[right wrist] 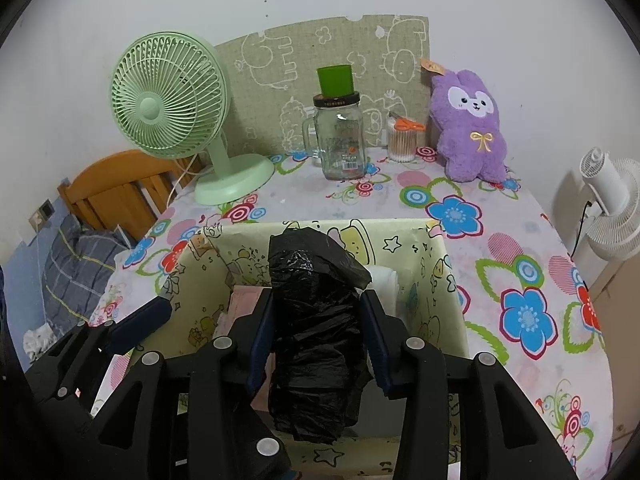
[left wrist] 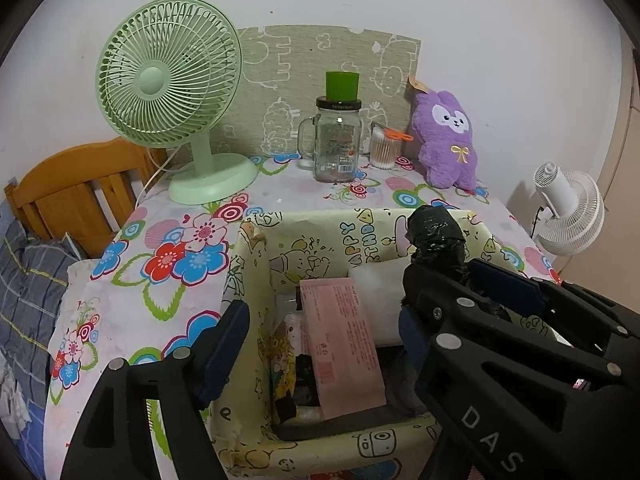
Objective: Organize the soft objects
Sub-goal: 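Lower the pink pack and black bundle into the box and open both tools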
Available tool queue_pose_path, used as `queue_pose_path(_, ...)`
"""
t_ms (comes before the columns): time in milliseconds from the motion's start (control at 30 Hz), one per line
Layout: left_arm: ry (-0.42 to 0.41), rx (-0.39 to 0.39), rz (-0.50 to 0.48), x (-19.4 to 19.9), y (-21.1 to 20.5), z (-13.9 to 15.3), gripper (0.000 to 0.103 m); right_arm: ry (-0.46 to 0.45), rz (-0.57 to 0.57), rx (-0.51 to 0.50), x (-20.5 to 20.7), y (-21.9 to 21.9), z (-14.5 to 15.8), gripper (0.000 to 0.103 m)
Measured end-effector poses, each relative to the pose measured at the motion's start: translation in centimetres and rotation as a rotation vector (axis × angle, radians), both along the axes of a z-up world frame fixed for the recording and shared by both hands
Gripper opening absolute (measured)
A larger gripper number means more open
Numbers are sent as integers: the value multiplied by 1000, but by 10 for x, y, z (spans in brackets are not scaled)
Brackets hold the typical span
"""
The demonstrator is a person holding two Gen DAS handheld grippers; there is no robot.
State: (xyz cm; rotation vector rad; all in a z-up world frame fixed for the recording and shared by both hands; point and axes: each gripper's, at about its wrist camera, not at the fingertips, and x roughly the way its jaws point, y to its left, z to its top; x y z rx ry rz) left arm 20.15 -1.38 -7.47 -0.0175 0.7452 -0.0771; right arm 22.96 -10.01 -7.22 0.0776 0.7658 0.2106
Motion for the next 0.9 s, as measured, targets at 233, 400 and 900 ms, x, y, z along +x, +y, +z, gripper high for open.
queue_pose_path(233,9,10,9,-6,-4,2,82,3,10,-27,-5,-2,2,48)
queue_pose_path(400,0,15,17,-14,-3,6,83,-8,17,-42,-12,-3,6,56)
queue_pose_path(900,-64,23,21,-37,-3,28,99,-70,15,-20,-37,-5,29,87)
